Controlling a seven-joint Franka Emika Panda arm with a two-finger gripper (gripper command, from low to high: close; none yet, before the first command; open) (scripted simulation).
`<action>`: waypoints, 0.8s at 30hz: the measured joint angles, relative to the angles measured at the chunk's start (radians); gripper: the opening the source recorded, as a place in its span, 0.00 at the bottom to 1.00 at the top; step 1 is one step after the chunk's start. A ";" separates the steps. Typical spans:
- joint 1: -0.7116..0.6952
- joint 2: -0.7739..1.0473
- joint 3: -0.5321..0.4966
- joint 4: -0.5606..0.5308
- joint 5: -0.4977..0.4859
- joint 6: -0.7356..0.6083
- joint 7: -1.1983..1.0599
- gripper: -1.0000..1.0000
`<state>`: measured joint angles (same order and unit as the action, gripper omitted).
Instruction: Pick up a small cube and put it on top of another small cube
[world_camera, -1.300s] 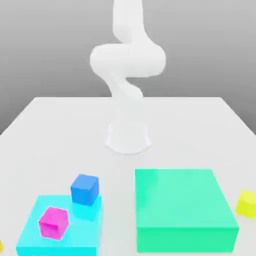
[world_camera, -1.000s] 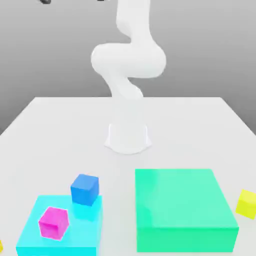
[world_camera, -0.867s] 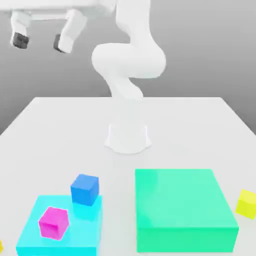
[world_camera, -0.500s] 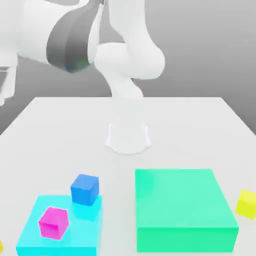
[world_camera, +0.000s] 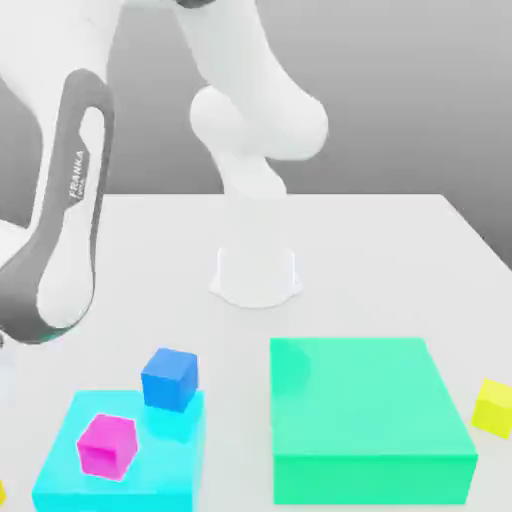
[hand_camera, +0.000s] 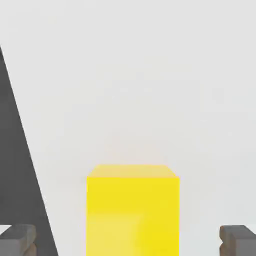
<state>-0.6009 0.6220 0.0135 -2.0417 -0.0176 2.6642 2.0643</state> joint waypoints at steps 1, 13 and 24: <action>0.000 0.000 0.000 0.000 0.000 0.000 0.000 0.00; 0.021 -0.191 0.008 -0.084 -0.032 -0.119 -0.022 0.00; 0.092 -0.532 0.083 -0.376 -0.108 -0.199 -0.192 0.00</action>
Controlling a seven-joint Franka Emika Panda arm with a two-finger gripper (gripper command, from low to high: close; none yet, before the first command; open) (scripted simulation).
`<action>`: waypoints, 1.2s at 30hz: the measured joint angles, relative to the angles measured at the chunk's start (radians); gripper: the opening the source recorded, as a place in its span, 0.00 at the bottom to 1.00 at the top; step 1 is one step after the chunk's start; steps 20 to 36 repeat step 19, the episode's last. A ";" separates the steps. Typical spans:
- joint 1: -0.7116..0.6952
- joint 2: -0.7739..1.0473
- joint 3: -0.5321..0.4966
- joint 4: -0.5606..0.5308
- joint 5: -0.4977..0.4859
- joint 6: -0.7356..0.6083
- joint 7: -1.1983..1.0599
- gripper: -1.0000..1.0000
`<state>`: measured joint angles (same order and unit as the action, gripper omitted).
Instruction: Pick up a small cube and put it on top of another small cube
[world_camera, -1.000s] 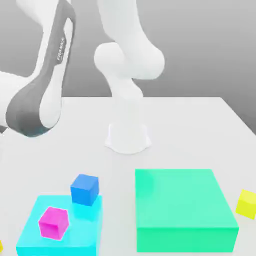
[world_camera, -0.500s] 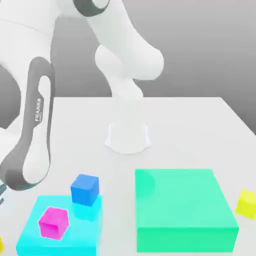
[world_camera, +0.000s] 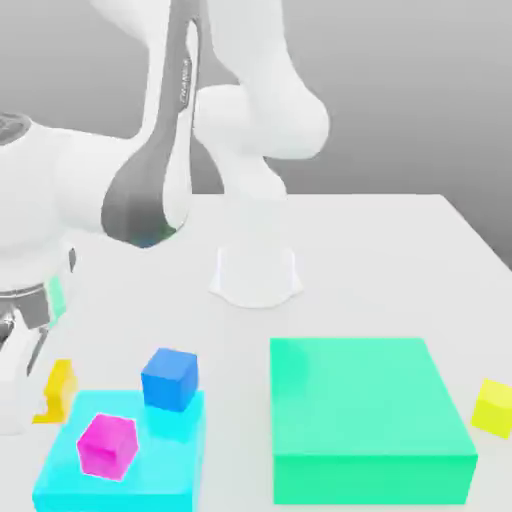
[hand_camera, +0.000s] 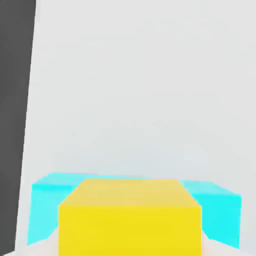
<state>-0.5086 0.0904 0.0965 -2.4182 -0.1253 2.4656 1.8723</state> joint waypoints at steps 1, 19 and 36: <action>0.010 -0.034 0.006 -0.028 0.007 -0.005 -0.024 0.00; 0.126 -0.215 0.007 -0.342 0.151 0.171 -0.317 1.00; 0.126 -0.215 0.007 -0.342 0.151 0.171 -0.317 1.00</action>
